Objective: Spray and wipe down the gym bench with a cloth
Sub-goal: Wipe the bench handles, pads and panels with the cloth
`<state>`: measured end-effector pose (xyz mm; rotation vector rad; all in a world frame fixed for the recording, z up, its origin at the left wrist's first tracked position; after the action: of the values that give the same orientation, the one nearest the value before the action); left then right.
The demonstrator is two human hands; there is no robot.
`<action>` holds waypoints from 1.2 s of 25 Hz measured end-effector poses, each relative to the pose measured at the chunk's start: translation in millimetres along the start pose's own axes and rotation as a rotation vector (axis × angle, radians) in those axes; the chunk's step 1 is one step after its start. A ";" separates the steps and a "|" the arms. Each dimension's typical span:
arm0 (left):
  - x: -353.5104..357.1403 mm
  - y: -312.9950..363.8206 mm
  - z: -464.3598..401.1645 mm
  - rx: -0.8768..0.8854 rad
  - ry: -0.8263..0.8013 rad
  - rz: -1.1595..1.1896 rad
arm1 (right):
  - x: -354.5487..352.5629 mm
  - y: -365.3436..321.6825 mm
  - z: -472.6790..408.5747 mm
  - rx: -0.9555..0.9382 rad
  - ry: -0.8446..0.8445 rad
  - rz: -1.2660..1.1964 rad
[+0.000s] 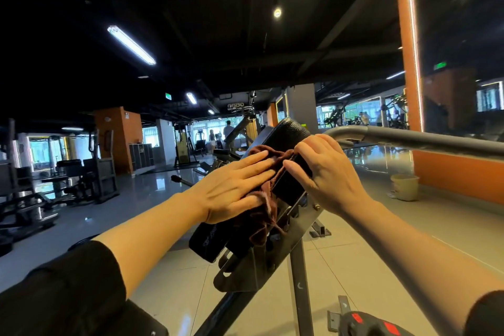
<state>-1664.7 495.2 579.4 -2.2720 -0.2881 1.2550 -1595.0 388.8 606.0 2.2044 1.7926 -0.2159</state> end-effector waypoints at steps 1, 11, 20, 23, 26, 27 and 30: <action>-4.8 1.5 -3.6 0.011 0.042 -0.035 | 0.1 0.3 0.4 0.007 -0.002 0.004; -63.9 -1.6 -72.9 -0.119 0.406 0.041 | 2.1 -0.7 -1.4 0.088 -0.098 0.020; -37.2 -14.9 -21.7 -0.014 0.464 0.086 | -1.6 -7.5 -4.7 0.229 -0.040 0.118; -35.5 -13.1 -38.4 -0.066 0.543 0.105 | 0.3 -21.0 -0.5 0.215 -0.014 0.191; -14.4 -3.9 1.0 0.007 0.561 0.107 | -1.1 -22.8 3.2 0.315 0.006 0.245; -13.8 0.5 12.1 0.071 0.560 0.094 | -0.7 -25.4 2.1 0.349 -0.007 0.295; -34.1 -9.4 1.9 0.104 0.594 0.071 | 3.8 -48.5 -1.3 0.327 -0.049 0.527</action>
<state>-1684.4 489.4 608.3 -2.4518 0.0746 0.5601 -1641.5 401.5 599.9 2.7762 1.1533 -0.4646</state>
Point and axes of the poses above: each hand's wrist, its own z-axis away from the middle knuckle, its own x-axis out of the palm, y = z × x, the point moved 10 cm from there along -z, towards the middle knuckle, and after that the axes turned 1 degree about x, right-handed, at the moved point
